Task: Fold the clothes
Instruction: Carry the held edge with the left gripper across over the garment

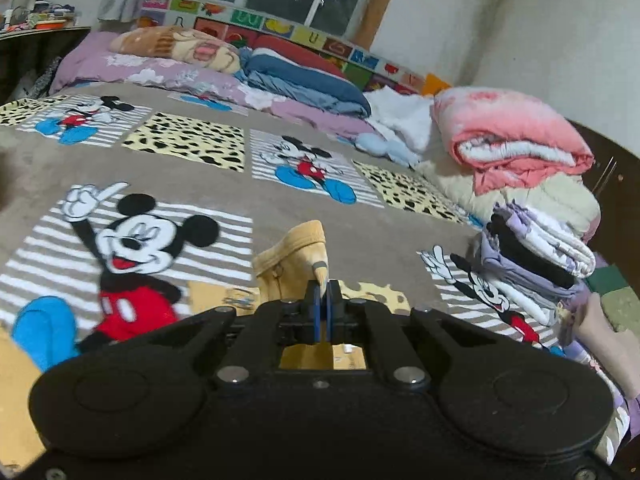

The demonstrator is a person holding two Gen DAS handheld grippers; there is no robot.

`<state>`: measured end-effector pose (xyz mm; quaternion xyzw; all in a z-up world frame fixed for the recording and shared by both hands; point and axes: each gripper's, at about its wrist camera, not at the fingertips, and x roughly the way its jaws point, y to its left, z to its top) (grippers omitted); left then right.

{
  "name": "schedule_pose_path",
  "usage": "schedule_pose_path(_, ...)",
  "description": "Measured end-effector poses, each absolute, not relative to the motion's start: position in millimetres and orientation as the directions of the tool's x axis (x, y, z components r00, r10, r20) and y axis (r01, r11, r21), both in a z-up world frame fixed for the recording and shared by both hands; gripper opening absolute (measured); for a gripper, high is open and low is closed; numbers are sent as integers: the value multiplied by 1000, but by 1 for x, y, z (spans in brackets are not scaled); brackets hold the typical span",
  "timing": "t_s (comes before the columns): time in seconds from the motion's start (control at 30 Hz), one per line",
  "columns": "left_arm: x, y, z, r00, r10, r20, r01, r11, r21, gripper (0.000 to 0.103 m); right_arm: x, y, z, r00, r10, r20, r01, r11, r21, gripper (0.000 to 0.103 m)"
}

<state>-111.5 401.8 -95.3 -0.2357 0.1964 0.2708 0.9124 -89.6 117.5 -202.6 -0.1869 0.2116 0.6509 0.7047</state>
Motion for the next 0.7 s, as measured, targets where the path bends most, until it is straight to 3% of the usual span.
schedule_pose_path(0.53,-21,402,-111,714,403,-573,-640,708,-300,1,-86,104,-206,24,857,-515,-996,65,62,60)
schedule_pose_path(0.7,4,404,-121,679,407,-610,-655,711,-255,1,-76,101,-205,-15,866,-500,-988,64,141,60)
